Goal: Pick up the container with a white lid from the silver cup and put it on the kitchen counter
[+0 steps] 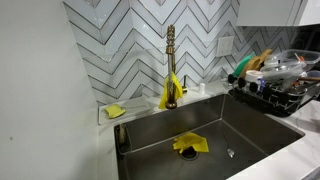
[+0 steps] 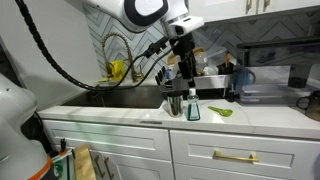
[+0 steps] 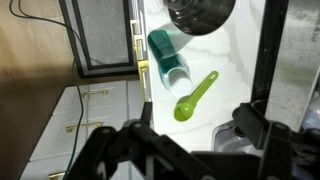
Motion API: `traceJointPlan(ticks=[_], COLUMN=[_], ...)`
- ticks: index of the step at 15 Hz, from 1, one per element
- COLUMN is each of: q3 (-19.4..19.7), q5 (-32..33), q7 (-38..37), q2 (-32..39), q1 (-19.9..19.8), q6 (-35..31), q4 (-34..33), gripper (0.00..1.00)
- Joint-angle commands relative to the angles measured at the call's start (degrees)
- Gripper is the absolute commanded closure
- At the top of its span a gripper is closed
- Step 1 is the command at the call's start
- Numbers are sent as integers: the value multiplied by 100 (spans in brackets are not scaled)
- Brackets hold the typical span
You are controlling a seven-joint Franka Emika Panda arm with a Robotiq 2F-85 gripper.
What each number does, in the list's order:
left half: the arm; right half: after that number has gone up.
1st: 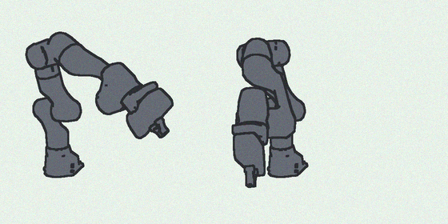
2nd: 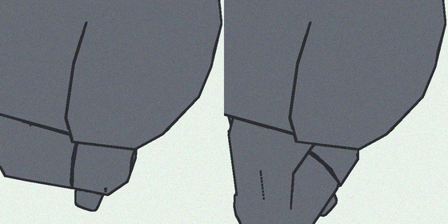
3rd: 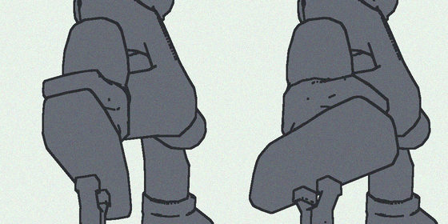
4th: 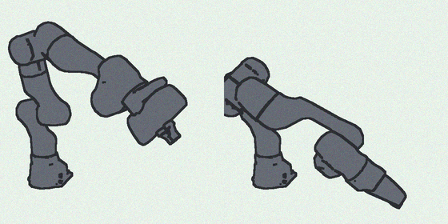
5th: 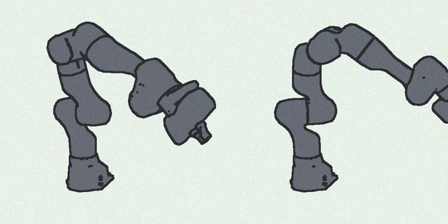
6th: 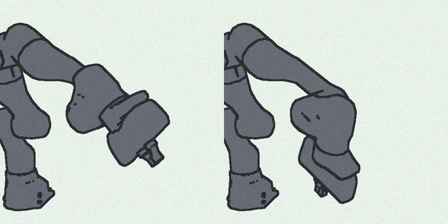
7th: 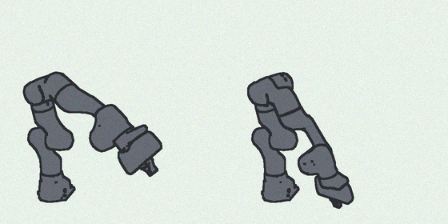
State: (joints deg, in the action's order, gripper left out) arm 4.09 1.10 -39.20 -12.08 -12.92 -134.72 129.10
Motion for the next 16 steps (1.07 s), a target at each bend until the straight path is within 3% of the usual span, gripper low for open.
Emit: traceJointPlan(ticks=[1,7,13,14,16], q3=[29,59,136,15,29], q5=[92,-276,-393,-267,-271], q7=[175,2178,3842,3334,3613], q2=[-356,-1087,-1496,-1347,-1411], q1=[49,423,824,658,731], q6=[364,1393,1946,1752,1818], q4=[-66,-222,-274,-318,-319], gripper=[0,0,0,0,0])
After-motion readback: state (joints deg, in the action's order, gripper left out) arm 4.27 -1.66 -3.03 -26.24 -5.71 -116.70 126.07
